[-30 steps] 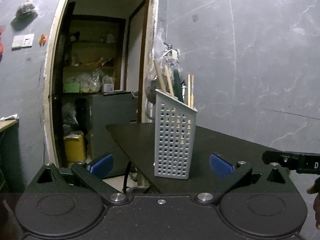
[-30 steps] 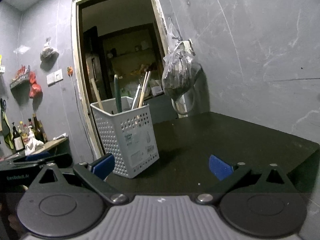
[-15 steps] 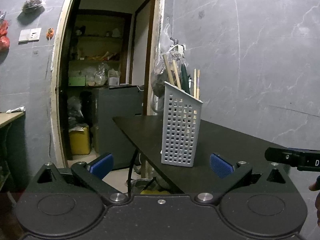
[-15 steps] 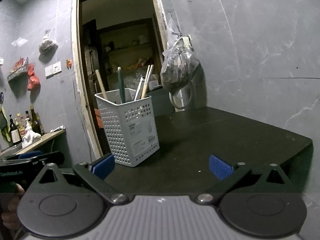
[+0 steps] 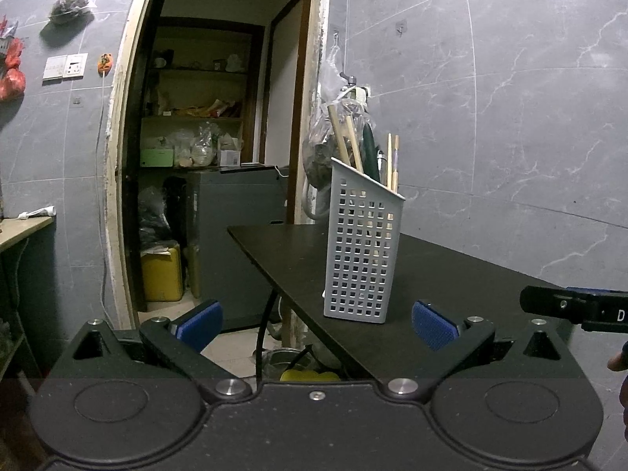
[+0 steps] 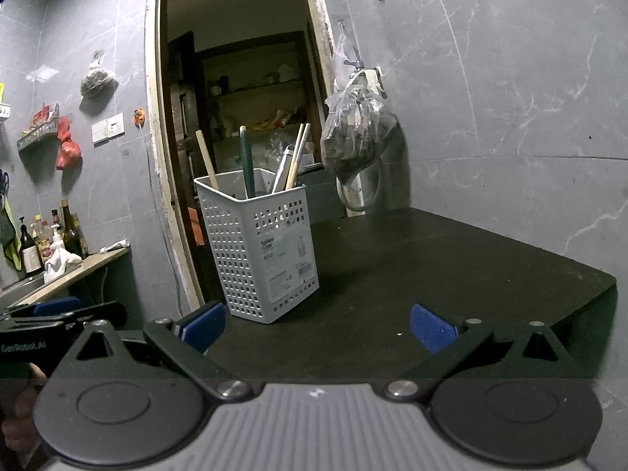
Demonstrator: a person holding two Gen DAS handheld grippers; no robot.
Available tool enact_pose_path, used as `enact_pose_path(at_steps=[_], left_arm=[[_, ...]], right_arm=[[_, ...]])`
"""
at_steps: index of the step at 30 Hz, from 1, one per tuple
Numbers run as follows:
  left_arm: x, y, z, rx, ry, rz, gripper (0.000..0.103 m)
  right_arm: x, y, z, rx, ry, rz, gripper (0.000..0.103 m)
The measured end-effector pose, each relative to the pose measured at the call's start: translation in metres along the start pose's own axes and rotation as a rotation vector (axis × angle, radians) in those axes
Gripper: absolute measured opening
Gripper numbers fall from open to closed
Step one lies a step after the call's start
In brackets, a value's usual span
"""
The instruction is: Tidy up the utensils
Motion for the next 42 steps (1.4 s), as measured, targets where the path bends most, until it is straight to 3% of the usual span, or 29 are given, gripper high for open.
enact_pose_path(at_steps=[42], left_arm=[[-0.0008,-0.0003,0.0006,0.002,0.002,0.0,0.102]], right_arm=[[-0.0009,-0.0031,0.0008,-0.007,0.014,0.011,0.103]])
Point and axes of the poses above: each gripper's, at about its wrist camera, not at the fingertips, and y roughly against the way its jaws point, z to its left, x to its underside, the point moved 7 cm from there along -y, roughly the way its jaws point, and after that the axes turned 9 degrees about -y, right-handed, at the moved point
